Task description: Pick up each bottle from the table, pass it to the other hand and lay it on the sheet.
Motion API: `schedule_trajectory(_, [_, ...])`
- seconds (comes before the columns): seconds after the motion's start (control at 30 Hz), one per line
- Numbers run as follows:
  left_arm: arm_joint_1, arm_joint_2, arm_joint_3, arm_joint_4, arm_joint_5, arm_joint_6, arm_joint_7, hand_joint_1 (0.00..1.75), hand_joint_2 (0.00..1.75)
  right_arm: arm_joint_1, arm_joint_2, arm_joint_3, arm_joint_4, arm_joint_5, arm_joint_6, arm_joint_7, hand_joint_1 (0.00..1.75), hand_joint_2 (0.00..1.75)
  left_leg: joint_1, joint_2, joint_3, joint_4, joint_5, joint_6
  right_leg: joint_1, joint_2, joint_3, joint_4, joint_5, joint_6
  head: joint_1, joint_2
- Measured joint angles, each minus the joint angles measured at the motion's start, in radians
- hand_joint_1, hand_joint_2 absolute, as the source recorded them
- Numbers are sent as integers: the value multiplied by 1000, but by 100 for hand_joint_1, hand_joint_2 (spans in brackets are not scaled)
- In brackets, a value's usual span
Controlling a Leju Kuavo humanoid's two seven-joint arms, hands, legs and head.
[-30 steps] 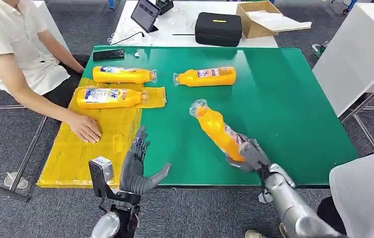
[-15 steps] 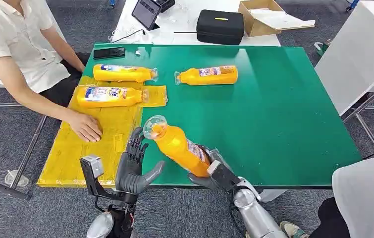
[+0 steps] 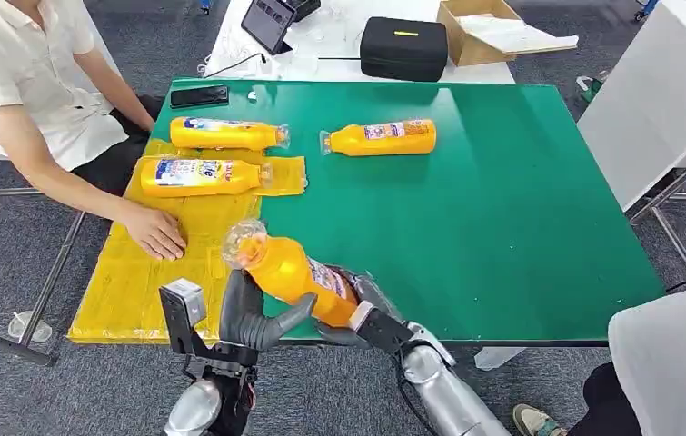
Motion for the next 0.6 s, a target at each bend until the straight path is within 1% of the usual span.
schedule_trajectory(0.37, [-28, -1, -5, 24, 1, -23, 12, 0, 175, -11, 14, 28, 16, -7, -22, 9, 175, 175, 0, 0, 0, 0, 0, 0, 0, 0, -1, 0, 0, 0, 0, 0])
schedule_trajectory(0.4, [-32, -2, -5, 25, 2, -23, 13, 45, 175, -16, 16, 32, 20, -8, -24, 12, 175, 175, 0, 0, 0, 0, 0, 0, 0, 0, -1, 0, 0, 0, 0, 0])
schedule_trajectory(0.43, [-37, -3, -4, 27, 2, -24, 14, 175, 175, -21, 18, 35, 24, -8, -27, 15, 175, 175, 0, 0, -1, 0, 0, 0, 0, 0, -1, 0, 0, 0, 0, 0])
schedule_trajectory(0.57, [-52, -3, 0, 34, 23, -51, 29, 175, 175, -40, 23, 52, 35, -3, -40, 29, 175, 175, 0, 0, -1, 0, 0, 0, 0, 0, -1, 0, 0, 0, 0, 0])
schedule_trajectory(0.6, [-56, -3, 2, 37, 47, -78, 35, 175, 175, -44, 24, 56, 38, -3, -40, 29, 169, 175, 0, 0, -1, 0, 0, 0, 0, 0, -1, 0, 0, 0, 0, 0])
